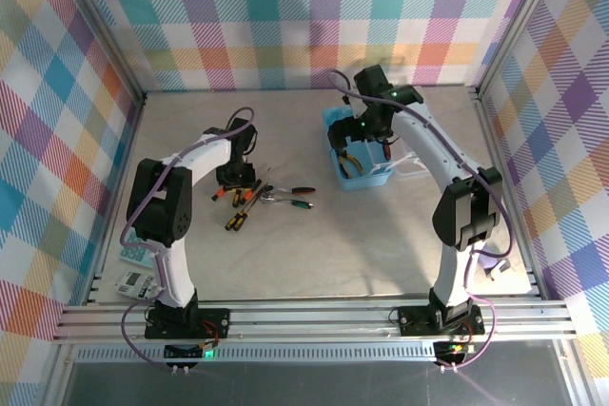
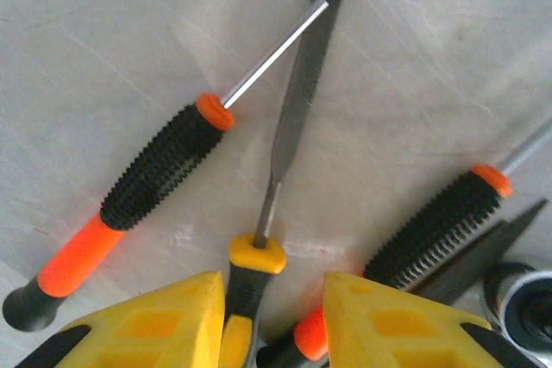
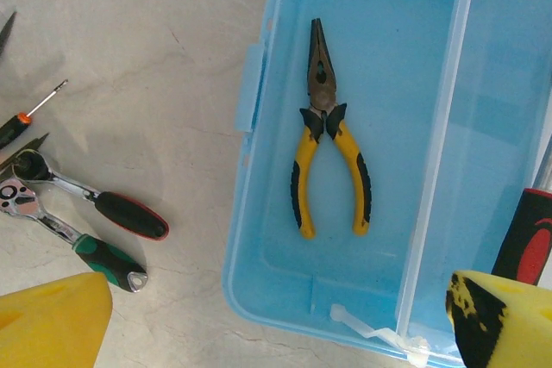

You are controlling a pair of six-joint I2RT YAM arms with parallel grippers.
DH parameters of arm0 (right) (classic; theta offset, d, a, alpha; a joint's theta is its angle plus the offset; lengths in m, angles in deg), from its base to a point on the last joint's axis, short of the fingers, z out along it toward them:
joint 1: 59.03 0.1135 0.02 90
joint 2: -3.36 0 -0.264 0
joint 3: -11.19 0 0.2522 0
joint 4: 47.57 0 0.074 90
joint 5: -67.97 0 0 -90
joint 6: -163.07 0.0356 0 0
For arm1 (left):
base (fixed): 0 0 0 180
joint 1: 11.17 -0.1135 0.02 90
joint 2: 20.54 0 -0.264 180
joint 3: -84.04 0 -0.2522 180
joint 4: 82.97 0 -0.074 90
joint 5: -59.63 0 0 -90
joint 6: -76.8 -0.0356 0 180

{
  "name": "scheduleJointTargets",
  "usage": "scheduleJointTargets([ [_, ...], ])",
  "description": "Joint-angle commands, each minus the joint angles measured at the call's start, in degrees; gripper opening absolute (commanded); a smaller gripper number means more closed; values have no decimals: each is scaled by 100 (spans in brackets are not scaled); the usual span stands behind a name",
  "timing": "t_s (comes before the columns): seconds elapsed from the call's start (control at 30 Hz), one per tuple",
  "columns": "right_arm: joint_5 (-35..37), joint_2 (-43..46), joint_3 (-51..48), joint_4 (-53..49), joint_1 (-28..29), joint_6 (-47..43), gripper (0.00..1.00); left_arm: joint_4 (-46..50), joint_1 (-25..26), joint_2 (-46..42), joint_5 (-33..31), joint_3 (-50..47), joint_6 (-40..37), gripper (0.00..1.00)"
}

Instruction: Pack the tool kit

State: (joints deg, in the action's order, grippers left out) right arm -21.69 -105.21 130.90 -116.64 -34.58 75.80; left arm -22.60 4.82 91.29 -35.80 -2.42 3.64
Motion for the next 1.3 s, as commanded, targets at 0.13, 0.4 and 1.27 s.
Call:
scheduleJointTargets([
  [0.13, -183, 73, -15, 81, -10, 105, 99, 270, -166, 132, -444, 67, -109, 32],
  [0.4, -183, 73, 4, 64, -10, 115, 99, 85, -149, 207, -31, -183, -120, 24],
  [1.27, -1106, 669, -208, 381, -92, 260, 99, 986, 273, -906, 497, 895, -726, 0],
])
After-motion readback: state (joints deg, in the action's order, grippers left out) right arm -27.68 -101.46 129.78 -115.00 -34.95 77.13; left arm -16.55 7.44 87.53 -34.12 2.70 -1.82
